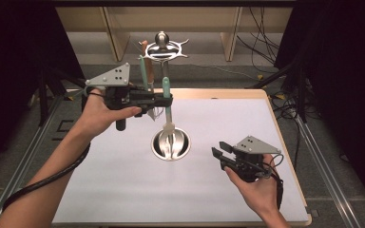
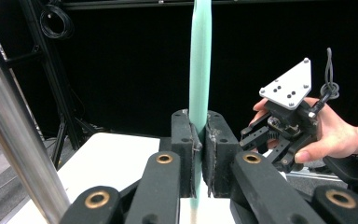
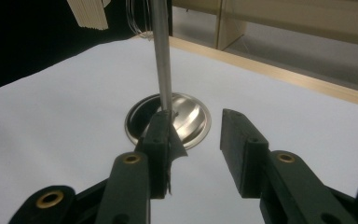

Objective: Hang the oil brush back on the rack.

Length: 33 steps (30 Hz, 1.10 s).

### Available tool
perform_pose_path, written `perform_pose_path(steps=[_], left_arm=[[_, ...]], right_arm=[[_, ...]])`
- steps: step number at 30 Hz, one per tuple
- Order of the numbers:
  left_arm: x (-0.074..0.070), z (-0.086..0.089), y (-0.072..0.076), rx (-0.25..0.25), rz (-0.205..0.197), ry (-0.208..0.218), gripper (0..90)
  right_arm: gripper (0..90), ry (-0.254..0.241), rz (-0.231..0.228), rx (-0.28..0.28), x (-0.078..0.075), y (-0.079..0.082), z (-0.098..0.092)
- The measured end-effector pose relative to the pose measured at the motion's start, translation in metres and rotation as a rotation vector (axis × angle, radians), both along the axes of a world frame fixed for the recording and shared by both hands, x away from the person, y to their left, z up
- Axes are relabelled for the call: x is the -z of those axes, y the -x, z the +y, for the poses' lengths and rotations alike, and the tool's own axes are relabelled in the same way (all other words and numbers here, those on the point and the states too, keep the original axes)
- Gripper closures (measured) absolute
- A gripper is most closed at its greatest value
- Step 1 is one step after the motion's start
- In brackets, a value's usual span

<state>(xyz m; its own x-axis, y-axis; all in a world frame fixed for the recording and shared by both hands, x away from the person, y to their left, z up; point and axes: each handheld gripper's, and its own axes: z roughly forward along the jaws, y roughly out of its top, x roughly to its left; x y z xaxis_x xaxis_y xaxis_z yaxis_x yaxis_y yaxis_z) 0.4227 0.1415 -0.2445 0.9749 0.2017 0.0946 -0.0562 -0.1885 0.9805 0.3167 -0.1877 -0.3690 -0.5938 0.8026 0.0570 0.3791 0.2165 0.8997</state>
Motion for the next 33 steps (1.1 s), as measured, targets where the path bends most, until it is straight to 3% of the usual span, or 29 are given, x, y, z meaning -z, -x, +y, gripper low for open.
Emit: perform_pose_path(steps=[2, 7, 8, 9, 10, 12, 18, 22, 23, 33], left_arm=[[-0.003, 0.001, -0.003, -0.001, -0.016, -0.012, 83.3], [-0.007, 0.001, -0.007, 0.003, 0.023, -0.003, 83.3], [-0.008, 0.001, -0.008, -0.002, 0.033, 0.000, 83.4], [-0.009, 0.001, -0.009, 0.004, 0.028, 0.003, 83.3], [-0.009, 0.001, -0.009, 0.004, 0.028, 0.003, 83.3], [-0.011, 0.002, -0.013, 0.008, 0.024, 0.001, 83.4], [-0.011, 0.003, -0.018, 0.007, 0.039, 0.001, 83.4], [-0.009, 0.006, -0.022, 0.002, 0.061, 0.005, 83.3], [-0.007, 0.006, -0.019, -0.010, 0.131, 0.023, 83.3], [-0.005, 0.008, -0.024, -0.001, 0.161, 0.034, 83.3]], right_arm=[[64.8, 0.011, 0.005, -0.012, -0.001, 0.000, -0.002], [64.9, 0.021, -0.020, -0.012, -0.002, -0.002, -0.003], [64.9, 0.044, -0.044, -0.026, -0.002, -0.004, -0.005], [64.9, 0.036, -0.030, -0.028, -0.002, -0.003, -0.004], [64.9, 0.007, 0.017, -0.006, -0.002, 0.000, -0.001], [65.1, 0.035, -0.026, -0.024, -0.002, -0.003, -0.003], [65.3, 0.038, -0.035, -0.019, -0.002, -0.004, -0.004], [65.3, 0.034, -0.023, -0.022, -0.002, -0.003, -0.003], [65.4, 0.035, -0.023, -0.022, -0.002, -0.003, -0.003], [65.8, 0.018, -0.019, -0.009, -0.002, -0.003, -0.002]])
